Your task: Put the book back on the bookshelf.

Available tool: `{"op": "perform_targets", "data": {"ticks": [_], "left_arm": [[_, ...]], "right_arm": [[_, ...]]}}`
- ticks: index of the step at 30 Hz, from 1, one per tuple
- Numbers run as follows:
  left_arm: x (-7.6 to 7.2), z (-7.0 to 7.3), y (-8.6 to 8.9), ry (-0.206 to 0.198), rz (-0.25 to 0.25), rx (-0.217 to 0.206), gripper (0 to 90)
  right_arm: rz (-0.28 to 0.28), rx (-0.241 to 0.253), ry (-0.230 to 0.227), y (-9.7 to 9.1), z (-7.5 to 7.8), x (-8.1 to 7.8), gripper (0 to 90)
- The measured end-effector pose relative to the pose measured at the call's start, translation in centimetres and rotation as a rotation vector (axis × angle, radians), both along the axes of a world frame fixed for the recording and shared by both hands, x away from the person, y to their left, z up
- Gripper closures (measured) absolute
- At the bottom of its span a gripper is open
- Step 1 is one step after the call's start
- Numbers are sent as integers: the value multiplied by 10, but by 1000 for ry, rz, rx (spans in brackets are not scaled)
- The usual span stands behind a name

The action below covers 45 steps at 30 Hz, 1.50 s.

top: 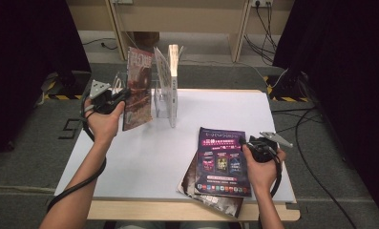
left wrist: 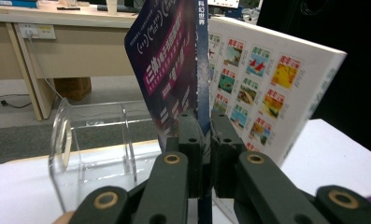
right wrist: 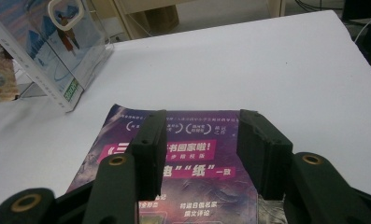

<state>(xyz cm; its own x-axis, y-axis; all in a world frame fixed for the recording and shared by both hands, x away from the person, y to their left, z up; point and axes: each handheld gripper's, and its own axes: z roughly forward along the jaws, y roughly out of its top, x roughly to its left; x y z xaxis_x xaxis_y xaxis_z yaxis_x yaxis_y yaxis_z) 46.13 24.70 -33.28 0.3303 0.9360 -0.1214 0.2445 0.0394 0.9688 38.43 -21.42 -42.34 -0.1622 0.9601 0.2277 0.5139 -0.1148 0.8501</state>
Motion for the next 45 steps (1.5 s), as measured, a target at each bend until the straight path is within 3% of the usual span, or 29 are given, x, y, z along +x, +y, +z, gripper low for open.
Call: {"op": "perform_targets", "data": {"ticks": [7,15,22,29,36,45], "left_arm": [[22,6,-9,-4,11,11,850],[36,5,-10,-8,49,29,850],[45,1,-6,-22,84,51,850],[59,-14,-5,-14,96,57,848],[53,-22,-5,-47,105,77,846],[30,-41,12,-77,106,82,841]], "right_arm": [[1,3,7,-2,-1,0,540],[0,8,8,-3,-1,-1,540],[5,1,8,-1,-3,0,540],[11,-7,10,2,-4,1,540],[17,-3,23,1,-7,1,540],[22,-2,20,2,-6,0,538]]}}
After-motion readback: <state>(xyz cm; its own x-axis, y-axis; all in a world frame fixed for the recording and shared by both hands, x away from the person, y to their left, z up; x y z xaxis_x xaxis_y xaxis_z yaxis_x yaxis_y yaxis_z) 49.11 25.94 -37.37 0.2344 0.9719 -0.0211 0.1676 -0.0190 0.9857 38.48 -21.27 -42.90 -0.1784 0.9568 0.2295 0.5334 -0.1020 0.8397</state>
